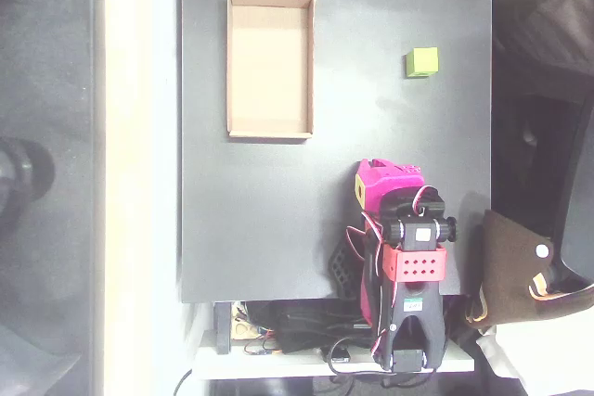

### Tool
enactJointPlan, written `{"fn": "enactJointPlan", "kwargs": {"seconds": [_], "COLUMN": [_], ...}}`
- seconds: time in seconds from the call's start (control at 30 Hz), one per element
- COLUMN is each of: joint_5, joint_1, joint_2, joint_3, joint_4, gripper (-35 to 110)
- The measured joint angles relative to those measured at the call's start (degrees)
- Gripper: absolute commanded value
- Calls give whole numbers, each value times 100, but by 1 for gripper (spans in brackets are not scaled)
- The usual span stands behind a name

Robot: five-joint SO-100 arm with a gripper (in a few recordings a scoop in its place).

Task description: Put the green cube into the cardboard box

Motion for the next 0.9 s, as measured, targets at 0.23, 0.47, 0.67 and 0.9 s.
{"fn": "enactJointPlan", "kwargs": {"seconds": [0.23,0.47,0.67,0.9], "joint_5": [0,0,-35,-35], "joint_1": [0,0,0,0], "joint_2": [0,-26,-255,-1600], "joint_3": [-9,-70,-686,-2039], "joint_4": [0,26,114,114], "gripper": [4,4,4,4]}}
